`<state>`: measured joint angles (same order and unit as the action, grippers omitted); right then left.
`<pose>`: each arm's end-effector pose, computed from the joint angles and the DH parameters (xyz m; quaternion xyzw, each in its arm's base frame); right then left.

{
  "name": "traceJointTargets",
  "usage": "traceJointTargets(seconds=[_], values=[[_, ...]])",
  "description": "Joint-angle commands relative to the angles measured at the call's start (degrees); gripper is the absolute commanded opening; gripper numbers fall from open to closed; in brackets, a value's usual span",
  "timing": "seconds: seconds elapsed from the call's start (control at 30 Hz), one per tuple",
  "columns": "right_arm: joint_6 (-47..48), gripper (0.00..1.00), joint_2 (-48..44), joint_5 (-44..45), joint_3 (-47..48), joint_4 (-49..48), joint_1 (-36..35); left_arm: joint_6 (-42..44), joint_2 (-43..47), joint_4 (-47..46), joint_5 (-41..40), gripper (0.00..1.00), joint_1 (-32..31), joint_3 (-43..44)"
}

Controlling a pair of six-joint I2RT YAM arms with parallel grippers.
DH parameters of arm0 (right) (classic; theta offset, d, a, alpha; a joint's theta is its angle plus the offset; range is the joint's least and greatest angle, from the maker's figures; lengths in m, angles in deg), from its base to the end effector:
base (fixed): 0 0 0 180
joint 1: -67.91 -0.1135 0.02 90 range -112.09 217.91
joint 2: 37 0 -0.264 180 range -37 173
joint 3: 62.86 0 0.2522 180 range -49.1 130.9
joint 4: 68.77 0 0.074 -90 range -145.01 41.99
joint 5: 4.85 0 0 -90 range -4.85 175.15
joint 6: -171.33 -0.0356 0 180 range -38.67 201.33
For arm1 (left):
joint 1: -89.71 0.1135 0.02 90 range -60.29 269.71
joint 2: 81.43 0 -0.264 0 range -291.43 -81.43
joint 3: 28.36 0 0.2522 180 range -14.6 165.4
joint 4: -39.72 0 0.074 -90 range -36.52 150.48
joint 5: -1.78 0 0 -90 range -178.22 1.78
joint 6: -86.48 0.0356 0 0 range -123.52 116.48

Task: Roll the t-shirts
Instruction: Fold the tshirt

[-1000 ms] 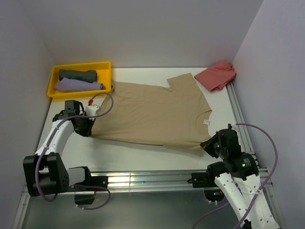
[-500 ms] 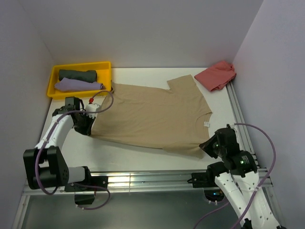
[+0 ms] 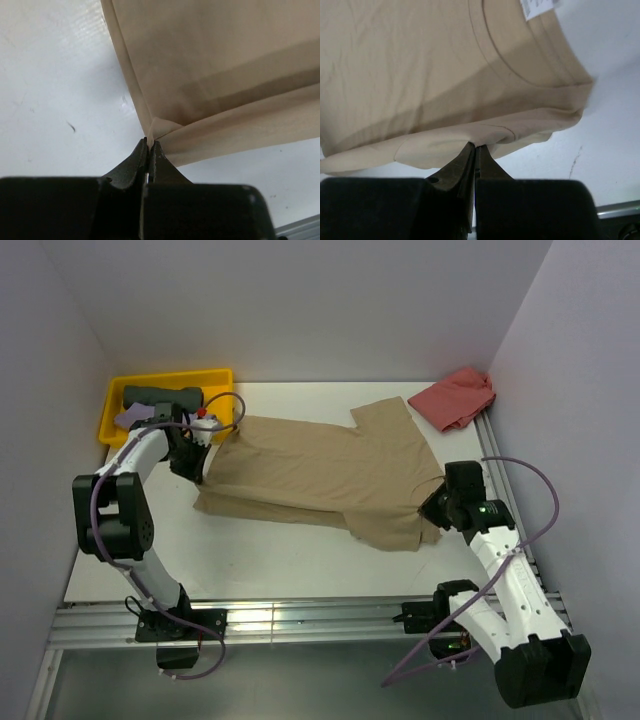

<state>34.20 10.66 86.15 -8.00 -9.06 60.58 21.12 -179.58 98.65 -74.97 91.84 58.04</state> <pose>0.1579 0.0197 0.2533 0.3249 0.8894 0.1397 0.2895 0.3404 0.0045 0.2209 0.2101 0.9566 -0.0721 0.1885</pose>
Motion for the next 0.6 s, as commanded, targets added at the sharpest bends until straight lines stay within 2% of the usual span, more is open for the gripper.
traceJointTargets(seconds=[0.0, 0.3, 0.43, 0.47, 0.57], values=[[4.15, 0.0, 2.25, -0.73, 3.28, -4.91, 3.72, -1.44, -3.61, -0.69, -0.86, 0.0, -0.64, 4.43], [6.26, 0.0, 10.08, -2.31, 2.85, -9.3, 6.81, -3.81, -8.98, -1.84, -2.71, 0.01, -1.69, 8.92], [6.53, 0.0, 12.45, -2.05, 1.26, -11.58, 6.89, -5.65, -9.87, -3.07, -3.85, 0.09, -1.6, 9.97], [6.53, 0.0, 12.81, -1.7, 0.57, -11.94, 6.89, -5.92, -10.04, -3.42, -4.03, 0.16, -1.6, 10.06], [6.79, 0.0, 14.56, -1.78, -0.32, -13.6, 6.89, -7.06, -10.4, -4.47, -5.25, 0.22, -1.69, 10.59]])
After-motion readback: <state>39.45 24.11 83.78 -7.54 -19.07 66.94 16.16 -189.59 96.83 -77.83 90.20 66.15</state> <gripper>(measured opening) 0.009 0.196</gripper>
